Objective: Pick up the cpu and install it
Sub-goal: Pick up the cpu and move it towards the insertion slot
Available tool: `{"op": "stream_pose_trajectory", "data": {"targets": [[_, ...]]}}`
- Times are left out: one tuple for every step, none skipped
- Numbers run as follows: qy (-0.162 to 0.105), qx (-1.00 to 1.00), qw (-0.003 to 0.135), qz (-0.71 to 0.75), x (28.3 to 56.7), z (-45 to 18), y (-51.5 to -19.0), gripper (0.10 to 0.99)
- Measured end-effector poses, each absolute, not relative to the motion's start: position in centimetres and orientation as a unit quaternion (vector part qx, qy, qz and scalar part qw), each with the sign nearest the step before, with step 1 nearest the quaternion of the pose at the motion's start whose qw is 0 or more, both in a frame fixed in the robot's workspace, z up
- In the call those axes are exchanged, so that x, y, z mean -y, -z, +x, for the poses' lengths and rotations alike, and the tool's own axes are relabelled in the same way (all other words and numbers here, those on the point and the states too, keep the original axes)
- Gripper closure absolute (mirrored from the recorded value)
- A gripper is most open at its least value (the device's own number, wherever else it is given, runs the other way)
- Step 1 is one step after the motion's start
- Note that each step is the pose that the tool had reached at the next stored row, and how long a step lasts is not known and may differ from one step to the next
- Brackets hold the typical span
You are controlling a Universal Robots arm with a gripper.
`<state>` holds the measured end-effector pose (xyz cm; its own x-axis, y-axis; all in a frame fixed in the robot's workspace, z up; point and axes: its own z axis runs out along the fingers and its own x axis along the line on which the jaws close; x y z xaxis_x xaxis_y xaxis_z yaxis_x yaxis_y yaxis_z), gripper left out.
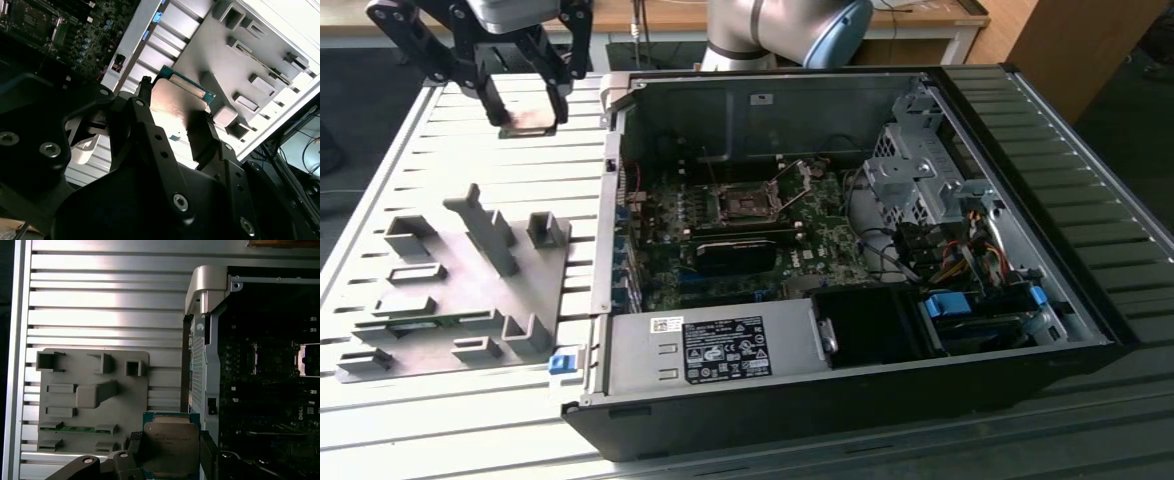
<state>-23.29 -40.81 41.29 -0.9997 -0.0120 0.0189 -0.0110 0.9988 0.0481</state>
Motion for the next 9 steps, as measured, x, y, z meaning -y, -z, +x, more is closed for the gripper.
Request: {"op": "stream_pose_trajectory", "data": {"targets": [[0.024, 1.0, 0.01, 0.006, 40.8, -23.19, -41.29, 0.545], [0.024, 1.0, 0.01, 0.006, 40.8, -23.08, -41.29, 0.545], [0.024, 1.0, 0.01, 0.006, 40.79, -22.98, -41.29, 0.545], [0.024, 1.0, 0.01, 0.006, 40.78, -22.88, -41.29, 0.545], [0.024, 1.0, 0.01, 0.006, 40.76, -22.74, -41.28, 0.545], [0.024, 1.0, 0.01, 0.006, 40.75, -22.61, -41.29, 0.545], [0.024, 1.0, 0.01, 0.006, 40.74, -22.49, -41.29, 0.545], [0.024, 1.0, 0.01, 0.006, 40.73, -22.37, -41.28, 0.545], [0.024, 1.0, 0.01, 0.006, 40.72, -22.24, -41.29, 0.545]]}}
